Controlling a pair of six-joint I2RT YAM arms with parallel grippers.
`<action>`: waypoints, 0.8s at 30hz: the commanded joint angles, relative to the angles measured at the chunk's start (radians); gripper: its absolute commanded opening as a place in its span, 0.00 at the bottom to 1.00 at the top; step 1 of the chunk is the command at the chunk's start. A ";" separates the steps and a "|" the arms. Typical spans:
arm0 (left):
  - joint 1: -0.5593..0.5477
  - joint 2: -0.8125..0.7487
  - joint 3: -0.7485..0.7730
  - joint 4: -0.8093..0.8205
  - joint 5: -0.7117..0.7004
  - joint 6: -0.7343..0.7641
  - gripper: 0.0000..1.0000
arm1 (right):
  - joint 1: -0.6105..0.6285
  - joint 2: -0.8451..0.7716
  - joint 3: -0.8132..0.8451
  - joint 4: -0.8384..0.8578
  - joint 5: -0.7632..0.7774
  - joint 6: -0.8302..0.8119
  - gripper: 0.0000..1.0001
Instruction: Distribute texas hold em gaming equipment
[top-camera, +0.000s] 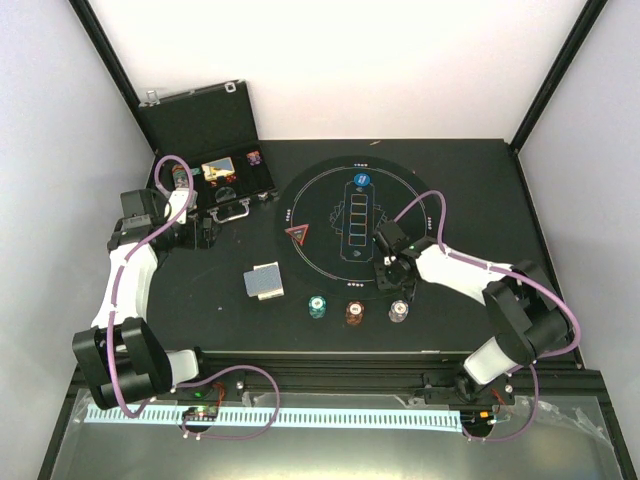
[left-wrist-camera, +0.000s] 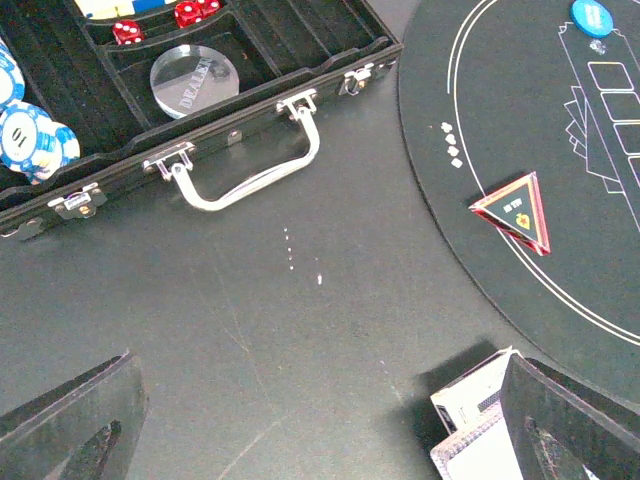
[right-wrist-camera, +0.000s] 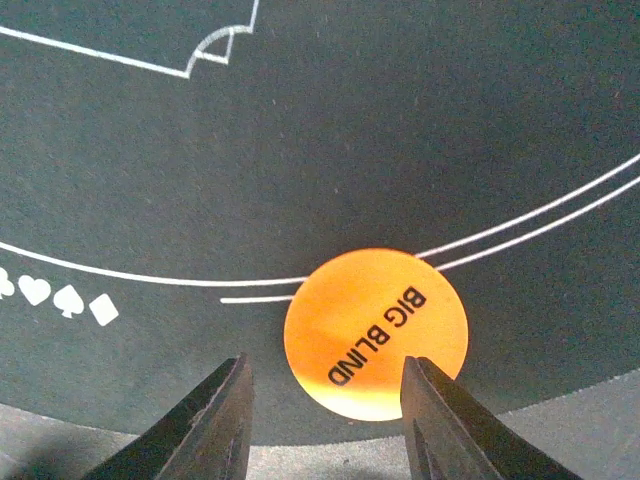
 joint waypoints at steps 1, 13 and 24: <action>0.007 -0.015 0.036 -0.017 0.038 0.003 0.99 | 0.009 -0.016 -0.032 0.021 -0.021 0.011 0.43; 0.008 -0.016 0.046 -0.039 0.063 0.018 0.99 | 0.007 0.091 0.011 0.015 0.065 0.001 0.32; 0.010 -0.021 0.048 -0.046 0.052 0.030 0.99 | -0.034 0.137 0.083 -0.007 0.119 -0.027 0.29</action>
